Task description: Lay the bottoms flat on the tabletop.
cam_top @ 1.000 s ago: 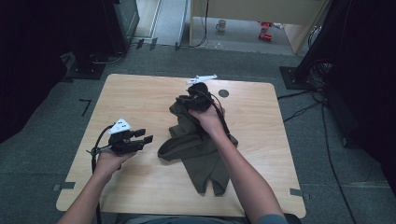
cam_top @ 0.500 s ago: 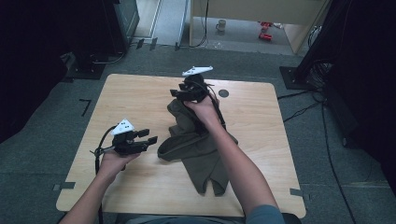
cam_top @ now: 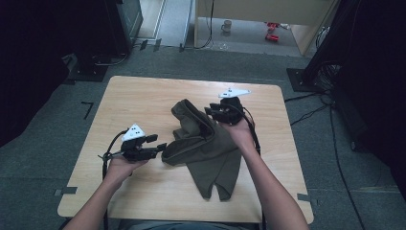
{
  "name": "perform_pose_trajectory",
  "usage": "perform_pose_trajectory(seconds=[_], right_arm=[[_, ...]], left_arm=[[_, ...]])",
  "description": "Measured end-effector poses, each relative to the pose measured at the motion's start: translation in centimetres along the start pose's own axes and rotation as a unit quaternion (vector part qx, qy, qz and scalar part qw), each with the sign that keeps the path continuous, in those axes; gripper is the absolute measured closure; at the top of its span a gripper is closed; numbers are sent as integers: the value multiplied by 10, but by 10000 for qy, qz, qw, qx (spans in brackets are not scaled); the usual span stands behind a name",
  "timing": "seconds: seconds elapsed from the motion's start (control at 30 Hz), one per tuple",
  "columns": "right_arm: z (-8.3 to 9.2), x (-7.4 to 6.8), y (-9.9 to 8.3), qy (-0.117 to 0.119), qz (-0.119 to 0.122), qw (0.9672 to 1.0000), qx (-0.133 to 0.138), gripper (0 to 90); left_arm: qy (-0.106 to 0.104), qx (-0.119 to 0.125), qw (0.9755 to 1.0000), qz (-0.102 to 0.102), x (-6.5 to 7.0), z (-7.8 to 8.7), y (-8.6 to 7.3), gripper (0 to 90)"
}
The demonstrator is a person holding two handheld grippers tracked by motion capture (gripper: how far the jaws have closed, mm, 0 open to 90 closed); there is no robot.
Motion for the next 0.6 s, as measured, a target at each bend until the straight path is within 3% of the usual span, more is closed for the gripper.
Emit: perform_pose_trajectory(seconds=[0.4,0.6], right_arm=[[15,8,-58,-193,-195,9996,58,738],[13,9,-84,-186,-335,9993,39,760]], left_arm=[[300,-55,9995,71,-15,1,-3,494],[468,-113,9988,106,-23,5,-5,498]])
Point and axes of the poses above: each handheld gripper's, and its own axes: z roughly backward along the jaws, y roughly out of its top, x roughly to its right, the point moved 1 cm from there along -z, roughly forward along the jaws, and after that the axes turned 8 degrees about -x, right-handed, at the moved point
